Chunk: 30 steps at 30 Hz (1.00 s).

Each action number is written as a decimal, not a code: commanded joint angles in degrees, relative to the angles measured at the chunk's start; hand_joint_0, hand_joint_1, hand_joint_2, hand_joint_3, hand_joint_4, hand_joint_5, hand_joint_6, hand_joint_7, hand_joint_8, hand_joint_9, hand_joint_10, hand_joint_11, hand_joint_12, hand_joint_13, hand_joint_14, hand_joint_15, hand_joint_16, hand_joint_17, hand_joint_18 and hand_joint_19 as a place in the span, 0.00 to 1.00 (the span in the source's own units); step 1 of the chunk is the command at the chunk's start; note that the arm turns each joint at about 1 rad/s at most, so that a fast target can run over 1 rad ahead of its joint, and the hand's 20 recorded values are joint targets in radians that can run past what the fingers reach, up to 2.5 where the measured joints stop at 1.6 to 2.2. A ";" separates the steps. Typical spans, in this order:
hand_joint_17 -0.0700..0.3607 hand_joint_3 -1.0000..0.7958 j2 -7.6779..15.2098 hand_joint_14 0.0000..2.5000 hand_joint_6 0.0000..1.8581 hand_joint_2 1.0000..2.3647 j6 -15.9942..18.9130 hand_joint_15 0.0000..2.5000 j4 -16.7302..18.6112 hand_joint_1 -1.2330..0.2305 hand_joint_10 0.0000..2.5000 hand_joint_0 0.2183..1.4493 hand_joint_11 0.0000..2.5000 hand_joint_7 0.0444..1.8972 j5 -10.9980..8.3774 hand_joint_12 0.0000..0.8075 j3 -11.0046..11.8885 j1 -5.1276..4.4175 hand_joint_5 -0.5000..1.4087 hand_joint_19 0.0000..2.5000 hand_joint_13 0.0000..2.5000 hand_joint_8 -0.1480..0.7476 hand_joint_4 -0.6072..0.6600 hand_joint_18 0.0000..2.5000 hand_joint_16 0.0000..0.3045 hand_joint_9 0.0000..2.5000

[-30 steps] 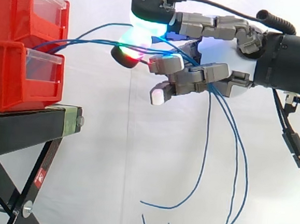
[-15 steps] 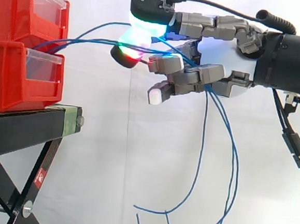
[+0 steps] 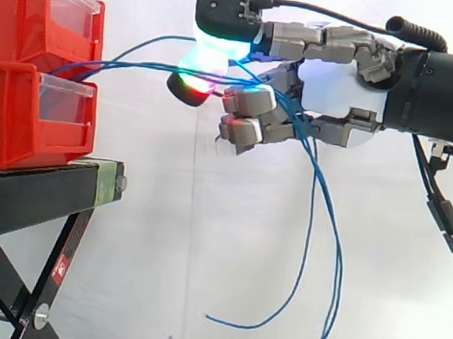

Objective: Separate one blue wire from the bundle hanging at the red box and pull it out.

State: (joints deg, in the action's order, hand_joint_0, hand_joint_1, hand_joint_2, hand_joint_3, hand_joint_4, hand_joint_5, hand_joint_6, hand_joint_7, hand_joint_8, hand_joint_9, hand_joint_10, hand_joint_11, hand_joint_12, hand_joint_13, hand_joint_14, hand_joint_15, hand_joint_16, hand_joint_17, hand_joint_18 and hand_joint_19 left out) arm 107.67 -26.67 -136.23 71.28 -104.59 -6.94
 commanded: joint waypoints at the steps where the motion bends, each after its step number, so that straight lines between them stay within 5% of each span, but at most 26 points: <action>1: 0.41 0.56 0.00 0.01 0.39 0.02 -2.25 0.56 -0.09 0.31 0.00 0.31 0.68 0.69 0.00 0.50 0.00 0.00 0.22 0.31 0.42 0.47 0.36 0.23 0.15 0.50; 16: 0.41 0.55 -0.44 0.01 0.38 0.02 -11.04 0.42 -0.17 0.31 0.01 0.31 0.65 0.70 0.00 0.52 0.00 0.00 0.21 0.30 0.34 0.48 0.36 0.21 0.16 0.49; 30: 0.42 0.55 -3.34 0.01 0.38 0.02 -19.92 0.34 -0.70 0.31 0.01 0.31 0.60 0.69 -0.26 0.52 0.00 0.00 0.21 0.29 0.29 0.49 0.34 0.20 0.16 0.46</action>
State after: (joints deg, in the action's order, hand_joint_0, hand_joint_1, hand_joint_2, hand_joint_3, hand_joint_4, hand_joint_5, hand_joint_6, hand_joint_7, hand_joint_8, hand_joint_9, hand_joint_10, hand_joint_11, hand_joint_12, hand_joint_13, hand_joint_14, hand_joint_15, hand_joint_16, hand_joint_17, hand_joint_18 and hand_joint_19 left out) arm 104.52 -45.64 -136.86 71.02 -104.59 -6.94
